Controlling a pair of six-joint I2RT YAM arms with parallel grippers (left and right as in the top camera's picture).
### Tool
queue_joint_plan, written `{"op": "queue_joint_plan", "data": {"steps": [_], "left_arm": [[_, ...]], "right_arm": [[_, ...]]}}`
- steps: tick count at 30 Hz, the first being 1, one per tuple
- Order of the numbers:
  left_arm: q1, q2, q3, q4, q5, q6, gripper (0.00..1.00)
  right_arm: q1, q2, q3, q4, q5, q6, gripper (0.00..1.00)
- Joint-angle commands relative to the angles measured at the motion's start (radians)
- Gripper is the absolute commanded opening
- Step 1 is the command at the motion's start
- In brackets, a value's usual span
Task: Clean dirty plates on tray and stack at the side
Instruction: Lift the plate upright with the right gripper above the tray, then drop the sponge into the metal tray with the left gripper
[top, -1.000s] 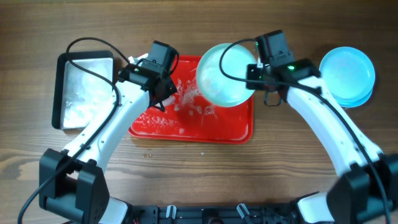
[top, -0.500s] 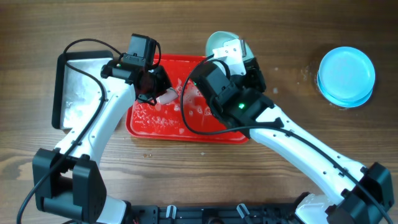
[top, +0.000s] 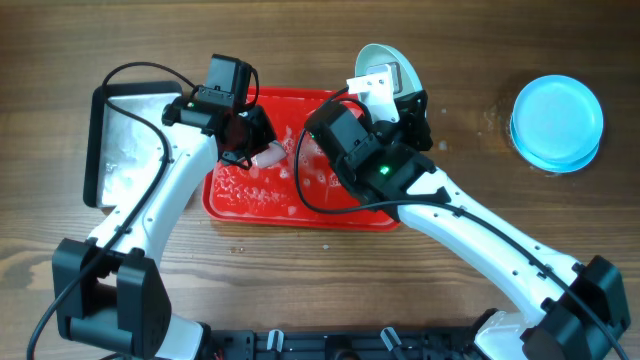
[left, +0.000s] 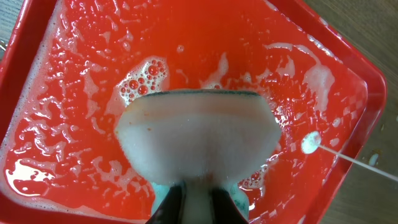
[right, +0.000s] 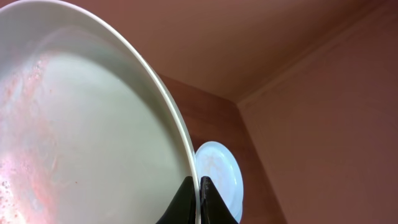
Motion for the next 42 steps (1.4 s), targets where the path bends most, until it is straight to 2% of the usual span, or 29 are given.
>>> {"op": "queue_joint_plan", "data": {"steps": [1,12,16,19,23,24,25,28,34,38,40,41,42], "left_arm": [[0.003,0.012,-0.01,0.003,0.018,0.019,0.08],[0.003,0.012,-0.01,0.003,0.019,0.019,0.06],[0.003,0.012,-0.01,0.003,0.018,0.019,0.04],[0.002,0.012,-0.01,0.003,0.018,0.019,0.04],[0.002,0.012,-0.01,0.002,-0.009,0.021,0.04],[0.003,0.012,-0.01,0.003,-0.035,0.054,0.04],[0.022,0.011,-0.01,0.003,-0.09,0.114,0.04],[0.093,0.009,0.004,0.002,-0.116,0.217,0.04],[0.333,0.011,0.021,0.078,-0.201,0.301,0.04],[0.419,0.039,0.018,0.155,-0.27,0.395,0.04],[0.444,0.076,0.018,0.169,-0.269,0.394,0.33],[0.447,0.094,0.018,0.169,-0.27,0.394,0.59],[0.447,0.106,0.018,0.167,-0.27,0.394,0.75]], "right_arm": [[-0.001,0.012,-0.003,0.008,0.045,0.003,0.04],[-0.001,0.013,-0.003,0.041,0.034,-0.003,0.04],[-0.004,0.013,-0.003,0.065,-0.097,0.032,0.04],[-0.004,0.011,-0.003,0.135,-0.036,-0.045,0.04],[-0.006,0.012,-0.003,0.129,-0.116,-0.052,0.04],[-0.006,0.012,-0.003,0.13,-0.117,-0.053,0.04],[-0.006,0.012,-0.003,0.127,-0.117,-0.056,0.04],[-0.006,0.012,-0.003,0.119,-0.118,-0.054,0.04],[-0.006,0.012,-0.003,0.119,-0.189,-0.055,0.04],[-0.006,0.012,-0.003,0.119,-0.189,-0.055,0.04],[-0.006,0.012,-0.003,0.119,-0.189,-0.055,0.04],[-0.006,0.012,-0.003,0.119,-0.189,-0.055,0.04],[-0.006,0.012,-0.003,0.119,-0.189,-0.055,0.04]]}}
